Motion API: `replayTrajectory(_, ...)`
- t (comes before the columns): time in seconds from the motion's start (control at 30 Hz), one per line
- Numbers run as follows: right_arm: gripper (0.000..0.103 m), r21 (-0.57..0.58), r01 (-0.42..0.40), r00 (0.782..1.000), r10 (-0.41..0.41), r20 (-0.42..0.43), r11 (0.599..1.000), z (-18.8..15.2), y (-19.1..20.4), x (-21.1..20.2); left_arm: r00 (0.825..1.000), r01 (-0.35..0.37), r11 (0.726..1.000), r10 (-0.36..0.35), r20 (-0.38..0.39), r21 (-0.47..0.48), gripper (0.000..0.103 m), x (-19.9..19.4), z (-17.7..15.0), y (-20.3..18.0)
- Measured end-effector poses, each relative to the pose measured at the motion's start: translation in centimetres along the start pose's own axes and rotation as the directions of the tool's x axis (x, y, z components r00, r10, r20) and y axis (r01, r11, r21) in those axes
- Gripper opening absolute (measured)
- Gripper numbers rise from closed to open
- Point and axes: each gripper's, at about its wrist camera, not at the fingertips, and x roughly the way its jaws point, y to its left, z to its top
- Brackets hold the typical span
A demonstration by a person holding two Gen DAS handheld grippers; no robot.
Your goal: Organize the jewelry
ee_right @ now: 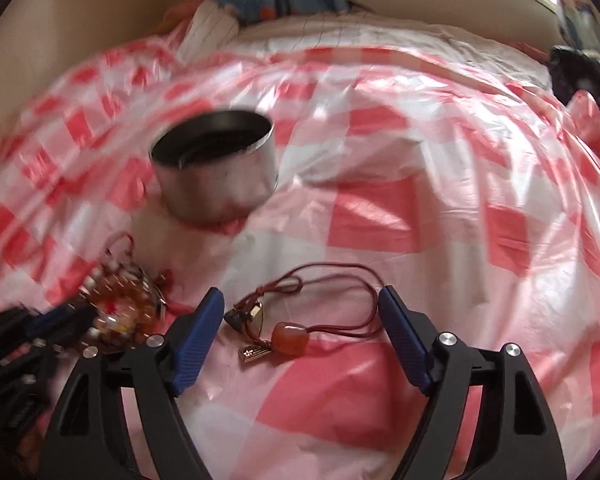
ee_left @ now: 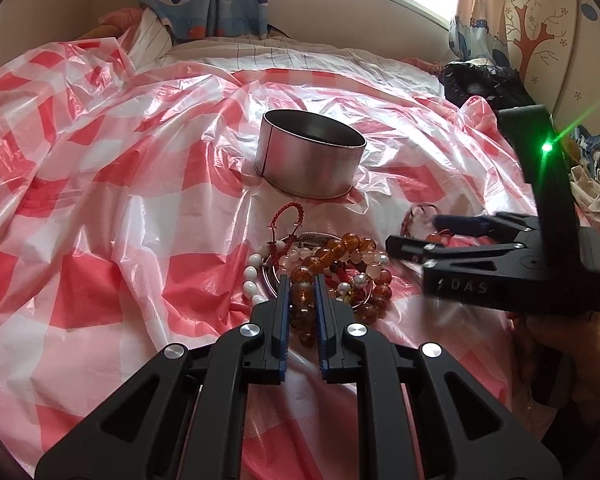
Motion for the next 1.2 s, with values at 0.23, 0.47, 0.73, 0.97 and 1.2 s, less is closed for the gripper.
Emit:
replayTrajectory(0.23, 0.02, 0.086, -0.139, 0.99, 0.136, 0.043, 0.987, -0.9, -1.5, -1.1, 1.0, 0.027, 0.999, -0.027, 0.009, 0.027, 0.01, -1.0, 0.4, -0.9)
replayTrajectory(0.47, 0.019, 0.188, -0.291, 0.951, 0.262, 0.166, 0.938, -0.4, -2.7, -2.8, 0.996, 0.077, 0.996, -0.079, 0.052, 0.049, 0.01, -3.3, 1.2, -2.3)
replayTrajectory(0.73, 0.019, 0.212, -0.405, 0.905, 0.356, 0.233, 0.889, -0.2, -3.1, -3.5, 0.986, 0.081, 0.996, -0.086, 0.141, 0.047, 0.01, -6.7, 2.9, -2.7)
replayTrajectory(0.97, 0.019, 0.17, -0.447, 0.88, 0.399, 0.257, 0.878, -0.2, -2.2, -4.2, 0.991, 0.036, 0.999, -0.04, 0.131, 0.027, 0.01, -6.5, 3.5, -1.2)
replayTrajectory(1.2, 0.019, 0.142, -0.454, 0.874, 0.41, 0.26, 0.88, -0.2, -1.6, -4.5, 0.993, 0.017, 0.999, -0.021, 0.114, 0.037, 0.01, -5.5, 3.2, -0.9)
